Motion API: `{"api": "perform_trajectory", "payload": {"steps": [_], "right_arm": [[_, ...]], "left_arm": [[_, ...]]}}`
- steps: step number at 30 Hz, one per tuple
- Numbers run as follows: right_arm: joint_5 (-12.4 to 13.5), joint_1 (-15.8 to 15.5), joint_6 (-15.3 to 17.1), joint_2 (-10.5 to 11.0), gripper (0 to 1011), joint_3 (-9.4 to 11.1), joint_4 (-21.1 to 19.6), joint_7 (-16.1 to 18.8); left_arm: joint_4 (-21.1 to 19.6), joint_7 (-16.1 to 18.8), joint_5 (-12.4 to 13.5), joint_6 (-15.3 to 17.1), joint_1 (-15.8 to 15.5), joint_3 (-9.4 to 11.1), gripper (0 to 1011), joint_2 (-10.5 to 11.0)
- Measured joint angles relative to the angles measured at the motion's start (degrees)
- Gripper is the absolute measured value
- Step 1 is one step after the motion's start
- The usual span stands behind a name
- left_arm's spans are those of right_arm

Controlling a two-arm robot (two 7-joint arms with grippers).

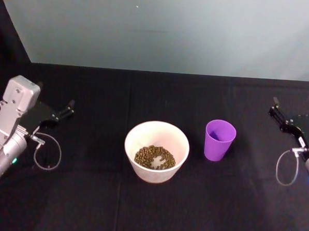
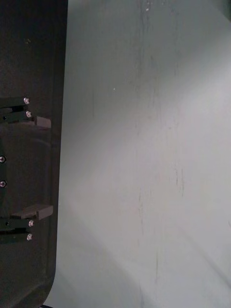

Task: Pick up the cup and pour the mung beans from the cup into the bowl.

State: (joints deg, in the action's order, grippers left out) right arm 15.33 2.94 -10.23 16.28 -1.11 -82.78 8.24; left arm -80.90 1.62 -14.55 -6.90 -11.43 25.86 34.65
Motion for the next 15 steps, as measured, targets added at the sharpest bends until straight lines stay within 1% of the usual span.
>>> {"api": "perform_trajectory", "payload": {"steps": [15], "right_arm": [[0.08, -0.05, 0.02, 0.04, 1000, 0.0, -0.09, 0.0]], "left_arm": [[0.0, 0.0, 0.0, 0.0, 0.0, 0.0, 1000, 0.0]]}}
